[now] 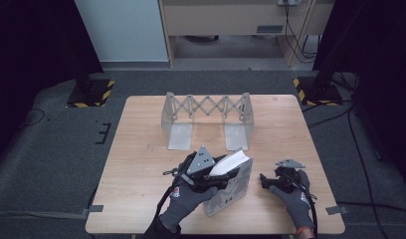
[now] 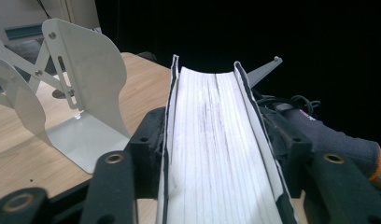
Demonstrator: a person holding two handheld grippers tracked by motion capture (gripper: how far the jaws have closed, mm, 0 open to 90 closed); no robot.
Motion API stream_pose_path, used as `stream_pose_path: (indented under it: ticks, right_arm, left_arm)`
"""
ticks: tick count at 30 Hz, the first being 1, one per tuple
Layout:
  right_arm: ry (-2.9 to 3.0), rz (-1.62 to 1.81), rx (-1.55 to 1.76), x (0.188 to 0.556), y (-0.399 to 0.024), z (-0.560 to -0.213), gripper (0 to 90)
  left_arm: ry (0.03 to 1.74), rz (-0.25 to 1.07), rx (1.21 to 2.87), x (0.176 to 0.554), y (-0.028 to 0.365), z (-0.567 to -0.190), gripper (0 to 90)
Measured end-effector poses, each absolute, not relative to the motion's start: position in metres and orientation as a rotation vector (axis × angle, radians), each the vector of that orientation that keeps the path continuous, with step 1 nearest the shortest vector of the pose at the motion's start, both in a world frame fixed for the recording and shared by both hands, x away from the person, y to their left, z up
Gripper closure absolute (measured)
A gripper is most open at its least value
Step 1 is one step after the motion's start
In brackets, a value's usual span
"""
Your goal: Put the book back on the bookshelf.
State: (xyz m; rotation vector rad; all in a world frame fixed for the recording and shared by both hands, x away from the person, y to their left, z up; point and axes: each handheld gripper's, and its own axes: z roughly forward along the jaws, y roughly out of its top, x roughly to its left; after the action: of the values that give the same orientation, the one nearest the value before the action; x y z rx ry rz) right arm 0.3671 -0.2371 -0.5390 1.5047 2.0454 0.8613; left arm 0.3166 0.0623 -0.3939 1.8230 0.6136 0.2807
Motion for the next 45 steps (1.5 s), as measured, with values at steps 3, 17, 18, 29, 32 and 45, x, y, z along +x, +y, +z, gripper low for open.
stream_pose_path:
  ticks: [3,17,18,29,32,45]
  right_arm:
    - [2.045,0.861,1.505,0.367,-0.237,-0.539,4.2]
    - [2.045,0.862,1.508,0.367,-0.237,-0.539,4.4]
    - [2.045,0.862,1.508,0.367,-0.237,-0.539,4.4]
    - [2.046,0.865,1.507,0.367,-0.238,-0.539,4.8]
    - [2.048,0.864,1.506,0.367,-0.238,-0.539,4.8]
    - [2.048,0.862,1.503,0.368,-0.238,-0.539,4.8]
  left_arm:
    - [0.605,0.267,1.835,0.316,0.062,-0.393,49.5]
    - [0.634,0.278,1.822,0.32,0.062,-0.393,51.9]
    - [0.642,0.272,1.819,0.321,0.063,-0.393,52.0]
    - [0.733,0.3,1.745,0.336,0.086,-0.37,52.2]
    - [0.75,0.322,1.725,0.335,0.1,-0.36,52.2]
    - [0.871,0.404,1.697,0.344,0.158,-0.351,52.2]
